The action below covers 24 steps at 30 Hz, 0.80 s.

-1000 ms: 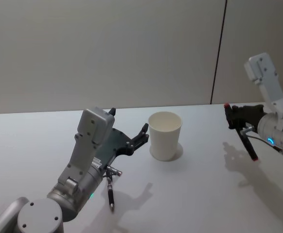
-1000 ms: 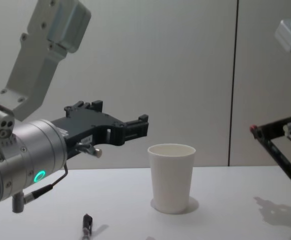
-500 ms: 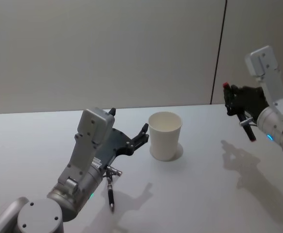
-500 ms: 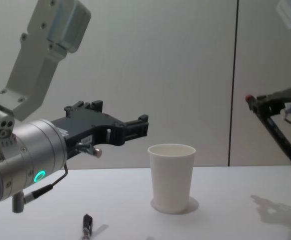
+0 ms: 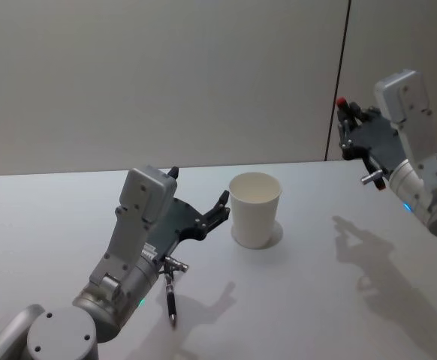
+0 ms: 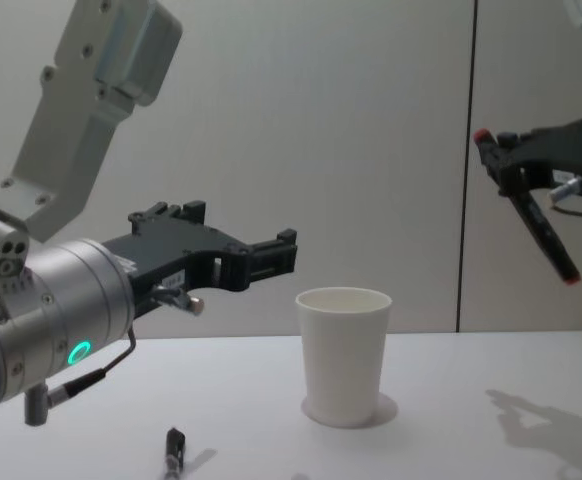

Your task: Place the pen into the pen holder.

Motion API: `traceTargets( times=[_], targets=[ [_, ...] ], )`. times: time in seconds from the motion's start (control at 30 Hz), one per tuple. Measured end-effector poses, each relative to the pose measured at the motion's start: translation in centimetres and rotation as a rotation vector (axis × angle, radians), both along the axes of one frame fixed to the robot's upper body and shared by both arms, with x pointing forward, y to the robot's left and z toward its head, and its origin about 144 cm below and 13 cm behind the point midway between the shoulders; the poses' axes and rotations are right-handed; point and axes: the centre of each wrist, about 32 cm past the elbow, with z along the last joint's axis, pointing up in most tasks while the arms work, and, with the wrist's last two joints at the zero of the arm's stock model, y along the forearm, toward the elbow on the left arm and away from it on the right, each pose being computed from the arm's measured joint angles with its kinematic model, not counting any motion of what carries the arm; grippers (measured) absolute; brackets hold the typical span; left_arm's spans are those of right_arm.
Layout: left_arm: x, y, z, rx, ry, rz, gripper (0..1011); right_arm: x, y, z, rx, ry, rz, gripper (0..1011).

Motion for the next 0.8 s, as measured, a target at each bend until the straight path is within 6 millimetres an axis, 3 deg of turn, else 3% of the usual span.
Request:
traceTargets(
  times=[0.8],
  targets=[
    [0.0,0.0,0.0,0.0,0.0,0.0,1000,2.8,3.4,-3.9,0.112,-0.312,0.142,153]
  ],
)
